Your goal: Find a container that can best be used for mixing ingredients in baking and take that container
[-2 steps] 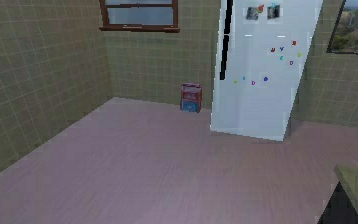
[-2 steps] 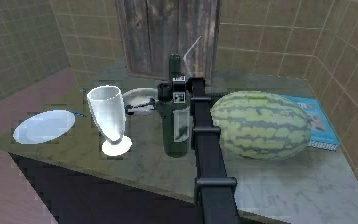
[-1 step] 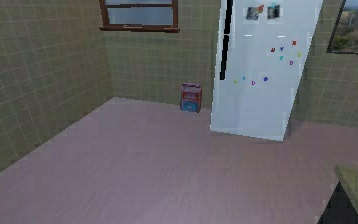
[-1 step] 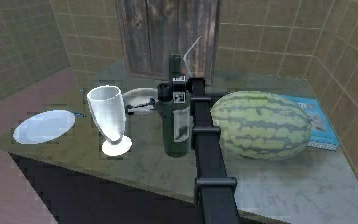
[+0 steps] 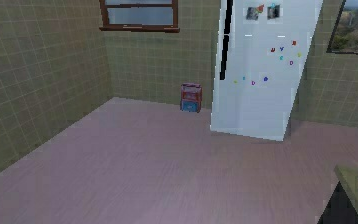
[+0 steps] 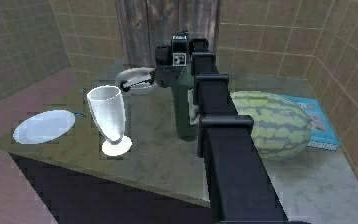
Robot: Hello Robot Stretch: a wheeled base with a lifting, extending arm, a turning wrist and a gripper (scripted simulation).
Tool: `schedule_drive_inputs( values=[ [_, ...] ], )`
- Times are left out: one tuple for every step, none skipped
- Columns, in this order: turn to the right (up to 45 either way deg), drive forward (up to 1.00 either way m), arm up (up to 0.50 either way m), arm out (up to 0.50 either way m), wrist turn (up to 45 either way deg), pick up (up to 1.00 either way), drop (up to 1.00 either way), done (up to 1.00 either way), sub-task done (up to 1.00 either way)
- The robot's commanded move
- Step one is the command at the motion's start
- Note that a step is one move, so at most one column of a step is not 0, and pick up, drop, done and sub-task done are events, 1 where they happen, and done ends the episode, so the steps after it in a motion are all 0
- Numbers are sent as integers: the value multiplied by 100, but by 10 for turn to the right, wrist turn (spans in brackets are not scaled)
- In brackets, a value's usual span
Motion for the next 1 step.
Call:
schedule_drive_inputs(
  values=[
    [0, 0, 0, 0, 0, 0, 0, 100, 0]
  ],
)
